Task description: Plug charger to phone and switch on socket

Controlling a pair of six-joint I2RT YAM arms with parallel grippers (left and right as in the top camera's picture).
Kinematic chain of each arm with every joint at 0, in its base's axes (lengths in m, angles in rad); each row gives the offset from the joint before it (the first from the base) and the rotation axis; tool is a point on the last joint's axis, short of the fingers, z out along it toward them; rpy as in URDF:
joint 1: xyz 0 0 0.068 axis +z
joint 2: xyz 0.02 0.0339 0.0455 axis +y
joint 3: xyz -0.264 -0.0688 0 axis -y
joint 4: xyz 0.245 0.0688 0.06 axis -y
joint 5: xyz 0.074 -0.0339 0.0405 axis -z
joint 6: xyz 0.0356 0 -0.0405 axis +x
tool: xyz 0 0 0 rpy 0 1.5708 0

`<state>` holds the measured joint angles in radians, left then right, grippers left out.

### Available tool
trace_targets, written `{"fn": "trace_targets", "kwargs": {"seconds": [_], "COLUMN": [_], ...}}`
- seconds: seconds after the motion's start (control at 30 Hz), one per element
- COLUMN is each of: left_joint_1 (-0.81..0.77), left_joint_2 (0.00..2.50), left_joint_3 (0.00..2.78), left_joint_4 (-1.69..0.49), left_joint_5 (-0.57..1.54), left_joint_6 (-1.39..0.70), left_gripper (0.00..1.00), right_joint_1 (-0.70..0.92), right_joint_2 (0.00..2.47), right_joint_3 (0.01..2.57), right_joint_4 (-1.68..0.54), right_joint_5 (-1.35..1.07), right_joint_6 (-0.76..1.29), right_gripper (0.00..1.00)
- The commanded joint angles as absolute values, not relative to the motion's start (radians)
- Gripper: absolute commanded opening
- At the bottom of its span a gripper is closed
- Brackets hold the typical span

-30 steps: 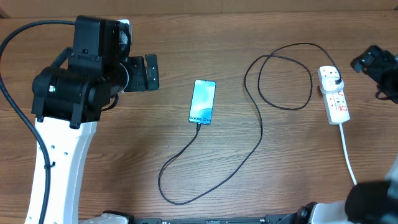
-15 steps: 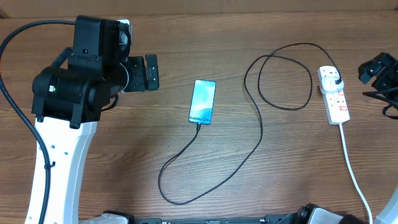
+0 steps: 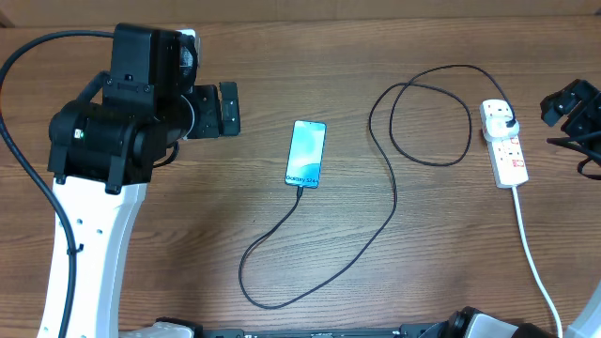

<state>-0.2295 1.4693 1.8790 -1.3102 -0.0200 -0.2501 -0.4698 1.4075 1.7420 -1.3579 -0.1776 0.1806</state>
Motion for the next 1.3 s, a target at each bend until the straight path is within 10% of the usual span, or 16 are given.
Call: {"fn": "trace_targets", "kwargs": {"seconds": [0.0,1.27], "left_joint_1": [-0.236,-0.236], "left_joint_2": [1.475,1.419], "left_joint_3": [1.883,1.883], "left_joint_4": [-1.309,-1.310], "left_joint_5": [-0.033,-0.034], "left_joint_6": [-0.224,-0.224], "left_gripper": [0.99,0.99], "right_joint_1": [-0.465,-0.465], "right_joint_2": [1.405,1.405], "right_joint_3": [1.768,1.768], "right_joint_4": [-1.357,-1.357], "right_joint_5": [-0.172,-0.172], "right_joint_6": [0.183,0.183], "right_gripper": [1.00,1.00]}}
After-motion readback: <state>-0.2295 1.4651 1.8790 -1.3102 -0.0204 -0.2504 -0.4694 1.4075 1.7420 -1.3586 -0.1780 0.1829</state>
